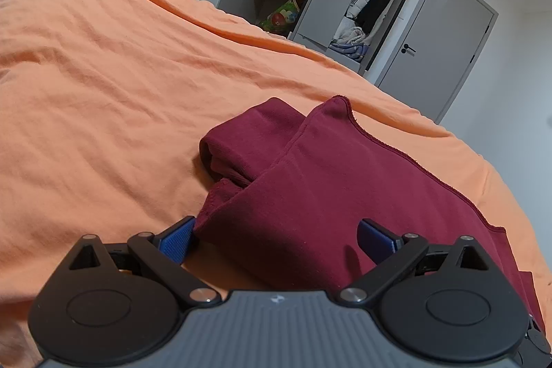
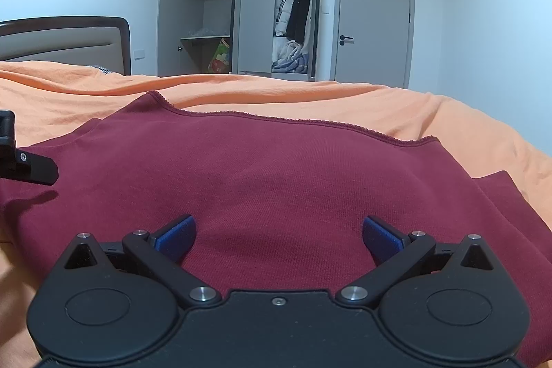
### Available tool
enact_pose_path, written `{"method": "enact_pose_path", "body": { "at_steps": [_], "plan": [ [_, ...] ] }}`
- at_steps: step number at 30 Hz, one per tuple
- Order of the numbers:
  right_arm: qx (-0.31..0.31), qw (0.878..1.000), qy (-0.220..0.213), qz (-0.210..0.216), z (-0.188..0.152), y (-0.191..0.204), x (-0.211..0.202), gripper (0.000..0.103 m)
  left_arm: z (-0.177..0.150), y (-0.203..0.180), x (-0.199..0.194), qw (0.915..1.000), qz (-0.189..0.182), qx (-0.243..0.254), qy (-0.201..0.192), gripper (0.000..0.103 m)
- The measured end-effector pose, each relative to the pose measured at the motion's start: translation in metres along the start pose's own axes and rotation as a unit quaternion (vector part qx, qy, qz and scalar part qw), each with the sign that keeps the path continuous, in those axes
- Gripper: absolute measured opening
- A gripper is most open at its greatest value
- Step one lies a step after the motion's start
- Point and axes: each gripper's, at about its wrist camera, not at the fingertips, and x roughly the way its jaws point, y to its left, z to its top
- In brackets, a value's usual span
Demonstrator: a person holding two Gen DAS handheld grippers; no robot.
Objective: Fold small clothes
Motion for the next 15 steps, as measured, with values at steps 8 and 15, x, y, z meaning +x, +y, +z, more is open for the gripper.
{"method": "enact_pose_path", "body": {
  "at_steps": [8,15],
  "plan": [
    [-0.001,1.0,-0.002,0.0,-0.0008,0.0005,-0.0006,0.103,-0.0003,-0.0016,0.0009,1.0,0.003,-0.002,-0.001,0.1],
    [0.0,1.0,-0.002,0.0,-0.0011,0.0007,-0.0004,0.103,0.0011,-0.0017,0.001,1.0,0.008,0.001,-0.002,0.098]
  ]
}}
